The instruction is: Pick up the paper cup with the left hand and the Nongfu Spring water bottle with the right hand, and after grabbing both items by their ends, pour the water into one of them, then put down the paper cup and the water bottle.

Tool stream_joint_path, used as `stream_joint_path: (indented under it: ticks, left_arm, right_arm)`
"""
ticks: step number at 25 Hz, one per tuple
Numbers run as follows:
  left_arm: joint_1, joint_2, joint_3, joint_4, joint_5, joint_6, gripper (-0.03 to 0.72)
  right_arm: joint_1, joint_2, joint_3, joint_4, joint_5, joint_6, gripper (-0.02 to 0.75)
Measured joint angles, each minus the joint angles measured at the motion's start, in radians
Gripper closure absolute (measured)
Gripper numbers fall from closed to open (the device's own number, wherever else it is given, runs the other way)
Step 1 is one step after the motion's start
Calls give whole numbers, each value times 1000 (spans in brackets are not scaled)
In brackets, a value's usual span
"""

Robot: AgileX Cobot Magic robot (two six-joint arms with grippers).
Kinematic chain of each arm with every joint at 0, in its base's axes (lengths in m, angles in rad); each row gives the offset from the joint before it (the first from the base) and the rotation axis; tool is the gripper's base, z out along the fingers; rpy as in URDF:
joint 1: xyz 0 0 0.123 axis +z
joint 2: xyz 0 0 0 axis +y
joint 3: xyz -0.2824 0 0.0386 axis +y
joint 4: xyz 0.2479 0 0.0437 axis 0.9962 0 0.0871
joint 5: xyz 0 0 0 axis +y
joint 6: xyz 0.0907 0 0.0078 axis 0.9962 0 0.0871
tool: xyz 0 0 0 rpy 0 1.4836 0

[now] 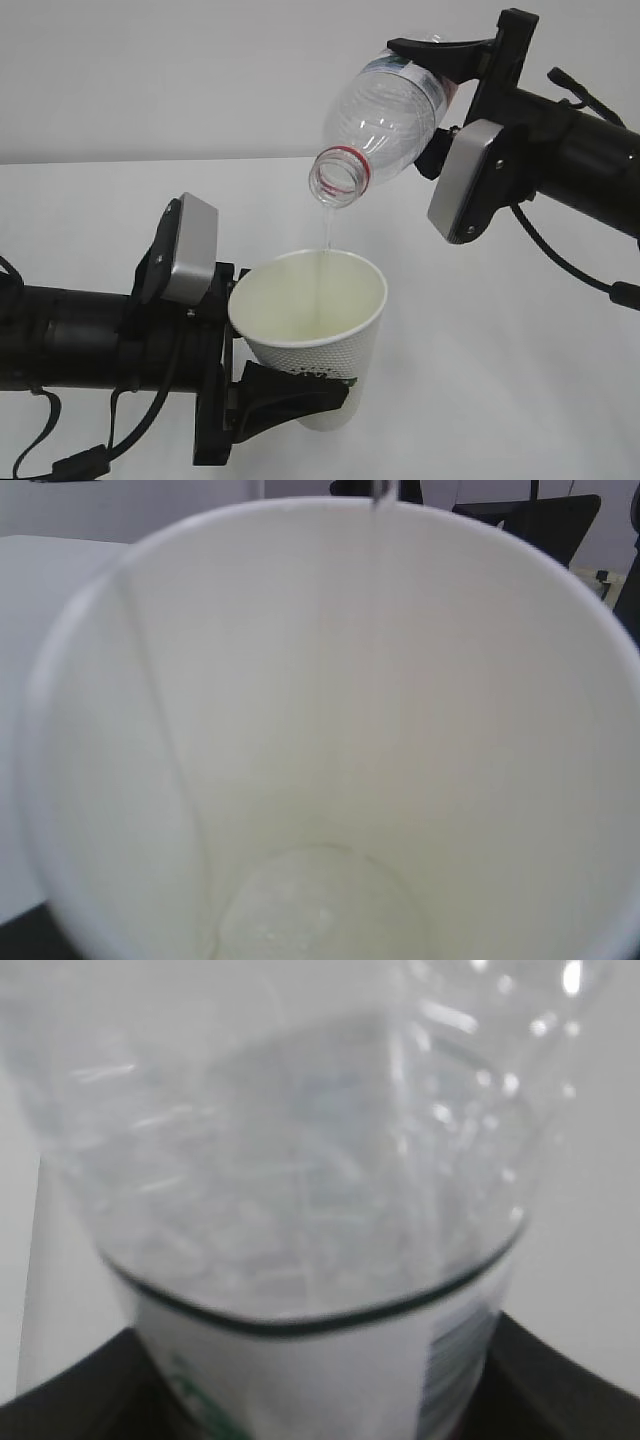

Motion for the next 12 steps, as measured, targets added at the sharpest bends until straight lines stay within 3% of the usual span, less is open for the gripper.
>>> stream_joint_path:
  ticks: [12]
  left_arm:
    - [0, 0, 0, 2, -6, 0, 160]
  right_arm:
    - [0, 0, 0, 21, 0, 0, 268]
